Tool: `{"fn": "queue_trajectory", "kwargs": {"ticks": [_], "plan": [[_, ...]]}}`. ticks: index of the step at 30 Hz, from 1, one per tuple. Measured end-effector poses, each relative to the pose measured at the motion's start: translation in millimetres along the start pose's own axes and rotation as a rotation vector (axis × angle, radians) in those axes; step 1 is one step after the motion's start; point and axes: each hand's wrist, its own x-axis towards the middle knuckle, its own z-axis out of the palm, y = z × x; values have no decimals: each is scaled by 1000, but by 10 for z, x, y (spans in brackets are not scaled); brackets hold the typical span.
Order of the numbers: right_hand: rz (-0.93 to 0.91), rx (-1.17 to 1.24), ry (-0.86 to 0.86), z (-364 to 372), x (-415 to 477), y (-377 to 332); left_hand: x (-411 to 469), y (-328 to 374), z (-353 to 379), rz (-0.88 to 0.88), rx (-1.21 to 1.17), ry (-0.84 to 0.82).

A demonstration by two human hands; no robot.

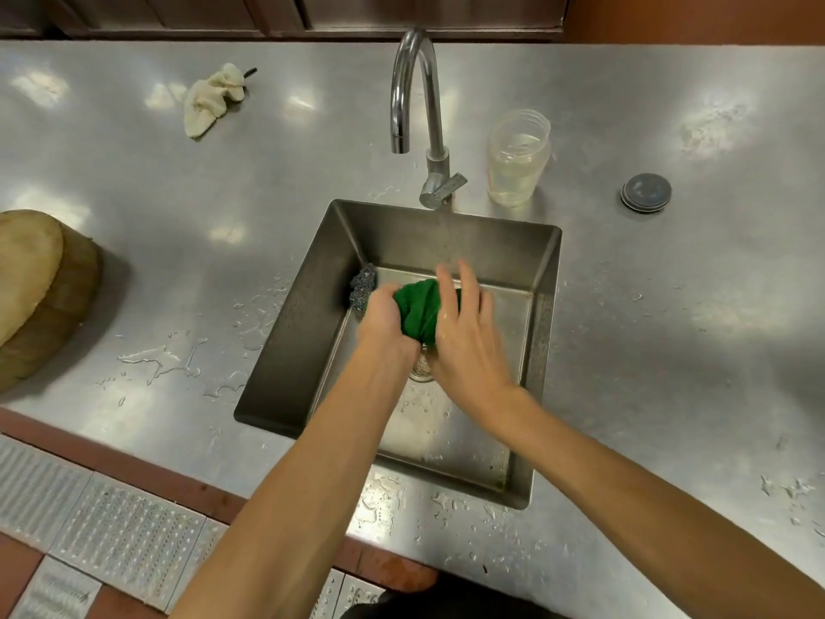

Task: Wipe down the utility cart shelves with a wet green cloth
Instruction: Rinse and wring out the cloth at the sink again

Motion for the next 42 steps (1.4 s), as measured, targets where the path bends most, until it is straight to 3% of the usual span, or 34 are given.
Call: {"fn": "queue_trajectory", "kwargs": {"ticks": [5,8,14,18,23,29,31,33,38,40,42], "plan": [[43,1,29,-120,337,74,-23,62,86,266,46,163],[105,266,-30,-108,395,76,-52,187,111,436,236,83],[202,1044,-396,-279,431,86,-95,305,91,619,427,-121],[265,1327,-623,-270,403,71,-80,412,105,591,477,-323],[236,1718,-1040,-115,372,107,-74,503,134,535,501,-530],[293,1886,-1212,-4,335,182,71,399,44,351,330,-617],[358,1863,-1196,42,299,192,130,316,16,303,269,-564],[458,1730,-1047,92,278,192,222,248,-7,297,238,-421],[469,986,-558,65,303,301,313,75,-31,264,88,152],[267,663,-298,22,222,342,367,13,-80,138,-28,281],[-61,283,-70,4,65,291,396,-17,-139,19,-49,252]]}}
